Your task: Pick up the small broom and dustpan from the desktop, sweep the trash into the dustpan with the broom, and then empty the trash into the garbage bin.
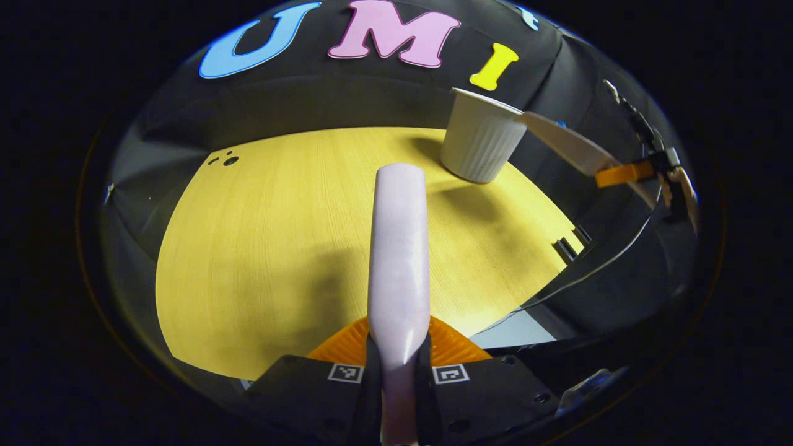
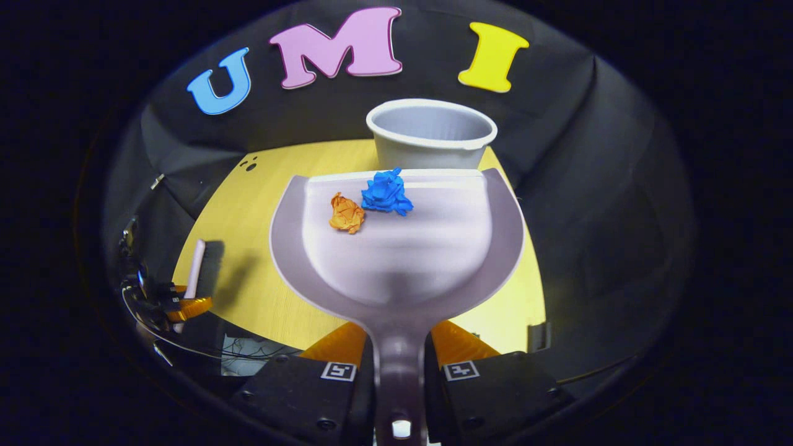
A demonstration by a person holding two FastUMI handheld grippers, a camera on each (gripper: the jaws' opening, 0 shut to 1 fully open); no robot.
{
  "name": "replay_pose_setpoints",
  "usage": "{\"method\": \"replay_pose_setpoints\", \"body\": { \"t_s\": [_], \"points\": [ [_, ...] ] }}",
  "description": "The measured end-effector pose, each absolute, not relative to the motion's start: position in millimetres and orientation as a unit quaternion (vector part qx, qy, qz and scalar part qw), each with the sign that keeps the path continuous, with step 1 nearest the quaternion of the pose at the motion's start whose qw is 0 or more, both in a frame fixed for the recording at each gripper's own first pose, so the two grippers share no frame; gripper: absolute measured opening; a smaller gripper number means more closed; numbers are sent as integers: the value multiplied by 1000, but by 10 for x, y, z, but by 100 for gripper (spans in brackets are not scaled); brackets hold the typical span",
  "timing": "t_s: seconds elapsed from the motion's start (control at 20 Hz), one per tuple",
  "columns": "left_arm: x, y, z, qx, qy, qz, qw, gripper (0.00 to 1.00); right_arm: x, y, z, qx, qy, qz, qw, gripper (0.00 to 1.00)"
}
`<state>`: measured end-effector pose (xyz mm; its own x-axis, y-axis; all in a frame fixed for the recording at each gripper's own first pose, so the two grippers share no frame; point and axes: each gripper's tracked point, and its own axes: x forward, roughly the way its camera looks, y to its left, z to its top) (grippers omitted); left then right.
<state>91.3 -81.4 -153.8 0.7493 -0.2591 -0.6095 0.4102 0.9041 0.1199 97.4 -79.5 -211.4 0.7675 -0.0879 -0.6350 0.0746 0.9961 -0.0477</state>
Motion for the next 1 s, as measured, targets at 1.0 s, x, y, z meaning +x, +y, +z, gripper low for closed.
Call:
{"method": "replay_pose_setpoints", "body": {
  "t_s": [1.0],
  "points": [
    [782, -117, -1442, 28, 303, -104, 947, 27, 2452, -2000, -1457, -57, 361, -99, 926, 36]
  ]
}}
